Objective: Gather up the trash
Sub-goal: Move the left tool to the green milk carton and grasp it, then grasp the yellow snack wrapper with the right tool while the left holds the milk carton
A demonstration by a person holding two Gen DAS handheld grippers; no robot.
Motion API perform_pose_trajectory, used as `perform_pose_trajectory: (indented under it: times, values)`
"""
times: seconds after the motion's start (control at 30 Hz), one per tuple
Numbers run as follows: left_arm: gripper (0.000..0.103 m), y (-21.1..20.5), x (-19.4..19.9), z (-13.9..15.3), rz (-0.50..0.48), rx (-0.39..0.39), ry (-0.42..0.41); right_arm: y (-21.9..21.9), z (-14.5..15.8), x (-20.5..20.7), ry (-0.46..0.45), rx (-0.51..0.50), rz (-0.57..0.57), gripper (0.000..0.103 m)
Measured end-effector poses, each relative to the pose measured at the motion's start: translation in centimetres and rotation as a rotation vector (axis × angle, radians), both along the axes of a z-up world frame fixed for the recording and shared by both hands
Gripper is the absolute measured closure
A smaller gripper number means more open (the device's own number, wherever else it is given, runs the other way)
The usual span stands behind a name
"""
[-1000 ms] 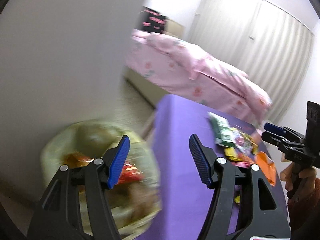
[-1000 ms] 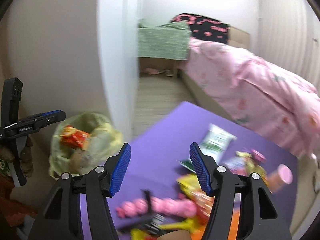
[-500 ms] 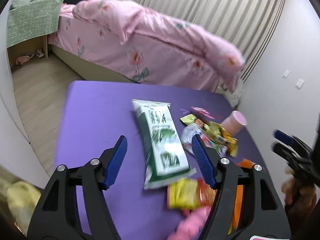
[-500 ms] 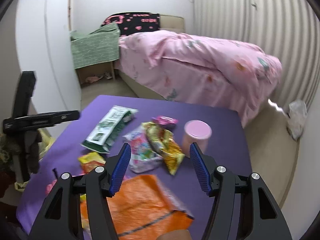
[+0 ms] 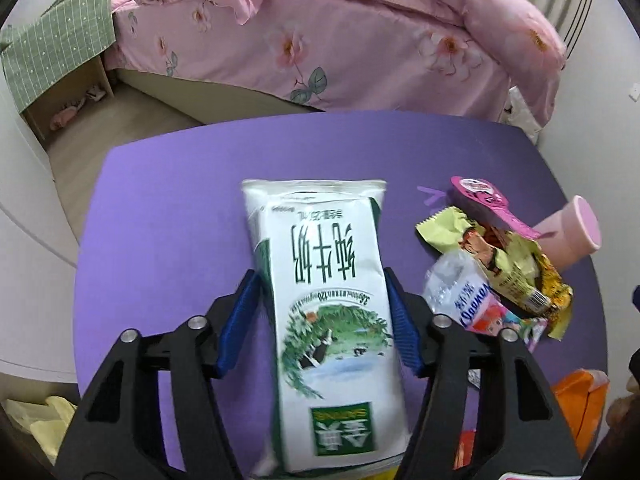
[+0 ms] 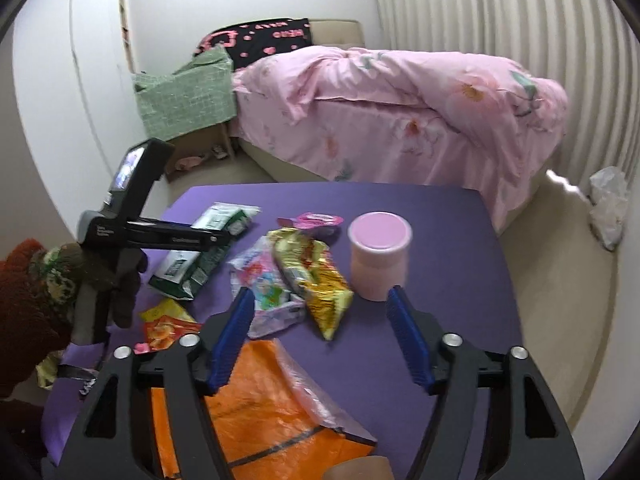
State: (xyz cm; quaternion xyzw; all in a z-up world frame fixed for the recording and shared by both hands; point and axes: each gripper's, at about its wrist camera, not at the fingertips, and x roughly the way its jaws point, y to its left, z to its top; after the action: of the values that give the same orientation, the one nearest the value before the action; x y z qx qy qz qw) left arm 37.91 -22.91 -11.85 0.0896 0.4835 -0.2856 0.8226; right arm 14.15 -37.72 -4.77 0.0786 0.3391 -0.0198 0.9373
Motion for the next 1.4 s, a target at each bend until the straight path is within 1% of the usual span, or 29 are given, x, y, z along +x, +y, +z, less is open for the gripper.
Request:
perform_pose_trajectory:
  times: [0.07,0.1,0.17,0.2,0.27,0.33,0.4,0.47,0.57,0.6,0.7,0.77,0.83,0.87,0.93,1.03,1.13,1.17,1.23,1.3,1.37,1.4]
  values:
    - [0.053,0.9,-0.8,0.7,-0.005,-0.036,-0.002,0.3,0.0,0.1,-0.003,0.022,0.037,0.036]
    - [0.054,1.8,-1.5,1.5,-0.006,-0.077,0.003,0.5,-0.1,0.5,0.026,0.017,0.054,0.036]
    - [0.055,3.8,-2.8,3.1,0.004,-0.165,0.008,1.1,-0.2,0.8,0.055,-0.025,0.070,0.036]
    - [0.055,4.4,-3.4,3.8,0.009,-0.193,0.002,1.7,-0.1,0.9,0.050,-0.082,0.064,0.036]
    - [0.055,6.0,-4.7,5.5,0.016,-0.247,-0.035,2.1,-0.1,1.0,0.048,-0.130,0.039,0.036]
    - [0.055,7.9,-6.2,7.1,0.028,-0.296,-0.093,2.2,0.1,1.3,0.039,-0.133,0.029,0.036]
    - [0.055,9.7,-7.5,8.4,0.052,-0.337,-0.134,2.2,-0.1,2.1,0.065,-0.113,0.038,0.036]
    - [0.055,10.9,-8.2,9.0,0.068,-0.370,-0.147,2.2,-0.1,2.5,0.073,-0.118,0.034,0.036]
    - [0.055,12.6,-9.3,9.9,0.091,-0.420,-0.184,2.4,-0.1,3.1,0.073,-0.162,0.020,0.036]
    - [0.055,13.0,-9.8,10.2,0.097,-0.432,-0.202,2.4,0.0,3.2,0.071,-0.154,0.032,0.036]
    - [0.055,13.8,-10.5,10.8,0.116,-0.436,-0.234,2.7,-0.2,4.9,0.080,-0.092,0.105,0.036]
    - [0.055,14.3,-11.1,11.0,0.123,-0.426,-0.248,3.5,-0.3,6.3,0.084,-0.103,0.147,0.037]
    - [0.055,14.9,-11.8,11.2,0.128,-0.414,-0.262,4.1,-0.2,7.8,0.091,-0.148,0.135,0.042]
    - [0.055,15.1,-12.2,11.4,0.131,-0.409,-0.268,4.2,0.0,9.0,0.087,-0.164,0.124,0.042]
    - [0.055,15.9,-12.7,11.5,0.142,-0.407,-0.278,4.1,0.6,10.7,0.077,-0.154,0.102,0.042]
    - [0.055,17.2,-12.9,11.7,0.177,-0.411,-0.283,3.7,0.8,14.6,0.101,-0.122,0.057,0.042]
    - [0.055,18.4,-13.1,11.6,0.201,-0.410,-0.291,3.0,-0.6,17.6,0.157,-0.112,0.031,0.042]
    - [0.055,18.7,-13.1,11.6,0.206,-0.410,-0.291,2.6,-1.6,18.6,0.191,-0.090,0.026,0.042]
    - [0.055,19.4,-13.1,11.4,0.217,-0.410,-0.289,1.9,-2.9,19.2,0.239,-0.056,0.020,0.047]
    - [0.055,19.9,-12.9,11.1,0.224,-0.411,-0.281,1.5,-4.4,19.6,0.284,-0.029,0.025,0.048]
    - [0.055,20.2,-12.8,10.7,0.230,-0.412,-0.268,2.0,-5.0,19.6,0.301,-0.097,0.040,0.048]
    - [0.055,20.2,-12.6,10.4,0.234,-0.414,-0.256,2.3,-5.1,19.6,0.308,-0.110,0.050,0.048]
